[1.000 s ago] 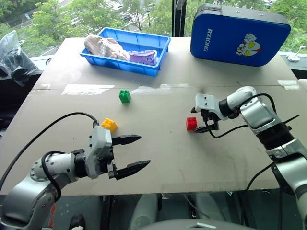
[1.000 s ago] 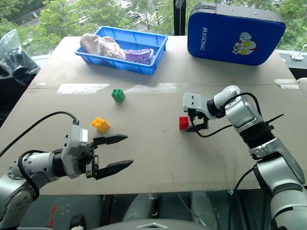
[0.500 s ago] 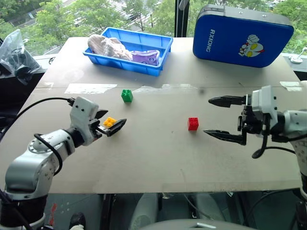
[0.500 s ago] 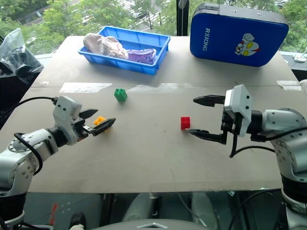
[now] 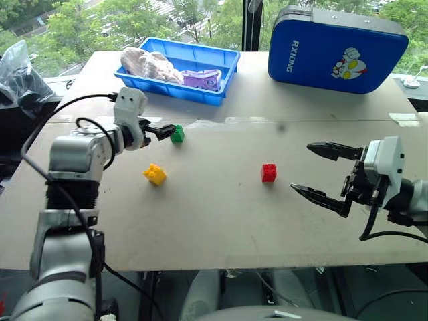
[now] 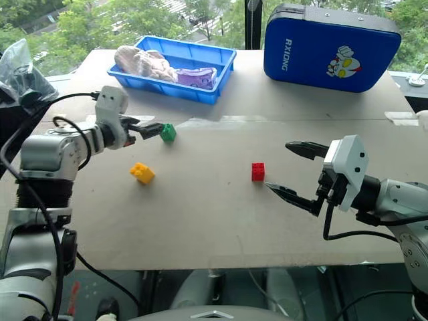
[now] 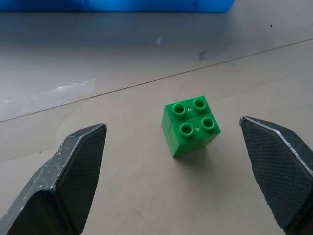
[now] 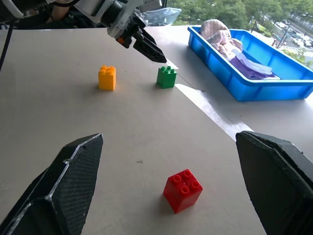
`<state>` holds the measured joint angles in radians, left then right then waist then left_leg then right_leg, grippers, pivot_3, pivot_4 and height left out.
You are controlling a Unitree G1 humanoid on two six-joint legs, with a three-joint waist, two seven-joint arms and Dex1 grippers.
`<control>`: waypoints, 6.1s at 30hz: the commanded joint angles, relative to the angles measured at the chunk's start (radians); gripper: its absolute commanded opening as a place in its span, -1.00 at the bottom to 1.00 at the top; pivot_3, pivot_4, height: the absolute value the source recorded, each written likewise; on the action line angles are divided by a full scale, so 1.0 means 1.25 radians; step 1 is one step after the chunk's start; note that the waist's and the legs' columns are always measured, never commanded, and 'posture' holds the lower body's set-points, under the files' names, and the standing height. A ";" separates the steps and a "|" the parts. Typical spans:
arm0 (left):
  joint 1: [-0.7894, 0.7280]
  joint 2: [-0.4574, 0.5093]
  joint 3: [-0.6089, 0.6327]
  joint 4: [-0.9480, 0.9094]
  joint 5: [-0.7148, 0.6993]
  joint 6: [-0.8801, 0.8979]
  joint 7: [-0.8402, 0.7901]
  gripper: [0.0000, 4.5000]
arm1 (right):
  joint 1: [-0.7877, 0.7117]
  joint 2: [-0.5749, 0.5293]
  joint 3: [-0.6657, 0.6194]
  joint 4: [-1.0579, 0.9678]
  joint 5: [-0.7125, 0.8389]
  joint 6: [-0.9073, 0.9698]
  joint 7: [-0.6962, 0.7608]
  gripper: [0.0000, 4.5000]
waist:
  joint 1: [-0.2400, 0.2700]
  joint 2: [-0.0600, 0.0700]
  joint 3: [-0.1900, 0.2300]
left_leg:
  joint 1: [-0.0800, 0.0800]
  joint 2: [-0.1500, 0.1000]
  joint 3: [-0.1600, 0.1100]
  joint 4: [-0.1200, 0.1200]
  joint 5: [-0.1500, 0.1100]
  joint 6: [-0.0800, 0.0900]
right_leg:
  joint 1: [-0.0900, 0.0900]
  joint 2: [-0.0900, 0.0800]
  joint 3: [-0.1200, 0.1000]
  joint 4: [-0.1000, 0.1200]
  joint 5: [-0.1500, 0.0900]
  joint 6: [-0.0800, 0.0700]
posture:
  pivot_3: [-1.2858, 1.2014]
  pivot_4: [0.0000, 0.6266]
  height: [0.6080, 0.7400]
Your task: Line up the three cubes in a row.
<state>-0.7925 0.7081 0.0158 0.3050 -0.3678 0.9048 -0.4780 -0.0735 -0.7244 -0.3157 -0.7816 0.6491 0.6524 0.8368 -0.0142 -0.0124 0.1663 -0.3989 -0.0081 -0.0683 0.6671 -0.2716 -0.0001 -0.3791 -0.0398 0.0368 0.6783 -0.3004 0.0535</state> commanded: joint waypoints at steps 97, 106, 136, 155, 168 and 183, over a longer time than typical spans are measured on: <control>0.213 0.136 -0.030 -0.207 0.057 -0.407 -0.705 0.99 | 0.162 -0.123 -0.030 -0.044 0.019 -0.137 0.014 1.00 | -0.005 -0.002 0.000 | 0.000 0.003 -0.003 0.002 -0.002 0.004 | 0.002 0.000 -0.002 0.001 0.000 0.000 | 0.03 -0.52 1.00; 0.281 0.164 -0.006 -0.285 0.026 -0.360 -0.667 0.99 | 0.121 -0.123 0.011 -0.013 0.018 -0.149 0.037 1.00 | 0.006 -0.002 0.000 | 0.000 0.003 -0.004 0.002 -0.002 0.004 | 0.002 0.000 -0.003 0.001 0.000 0.000 | 0.03 -0.52 1.00; 0.031 -0.055 -0.284 0.034 0.241 -0.678 -0.762 -0.45 | 0.210 -0.127 -0.074 -0.106 0.044 -0.104 -0.027 1.00 | -0.001 -0.002 0.000 | 0.000 0.001 -0.004 0.003 -0.002 0.004 | 0.002 0.001 -0.003 0.001 0.000 0.000 | 0.03 -0.52 1.00; -0.003 -0.082 -0.275 0.131 0.262 -0.735 -0.750 -0.45 | 0.235 -0.131 -0.091 -0.116 0.046 -0.103 -0.037 1.00 | 0.002 -0.002 0.000 | 0.000 0.000 -0.005 0.003 -0.002 0.004 | 0.003 0.001 -0.003 0.002 0.000 0.000 | 0.03 -0.52 1.00; 0.009 -0.079 -0.257 0.110 0.254 -0.698 -0.738 0.98 | 0.234 -0.130 -0.083 -0.111 0.041 -0.108 -0.035 1.00 | 0.000 -0.002 0.000 | 0.000 0.000 -0.005 0.003 -0.002 0.004 | 0.003 0.001 -0.004 0.001 0.000 0.000 | 0.03 -0.52 1.00; 0.174 0.109 0.035 -0.143 0.103 -0.226 -0.543 0.98 | 0.188 -0.125 -0.021 -0.060 0.024 -0.145 0.006 1.00 | 0.000 -0.002 0.000 | 0.000 0.002 -0.005 0.003 -0.002 0.004 | 0.003 0.001 -0.004 0.001 0.000 0.000 | 0.03 -0.52 1.00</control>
<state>-0.5786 0.8258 -0.0158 0.1693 -0.2211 0.5229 -1.2498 0.1754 -0.8789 -0.3479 -0.8605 0.6848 0.4979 0.8292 -0.0142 -0.0149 0.1660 -0.3985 -0.0053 -0.0752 0.6708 -0.2740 0.0049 -0.3752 -0.0392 0.0316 0.6799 -0.3005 0.0536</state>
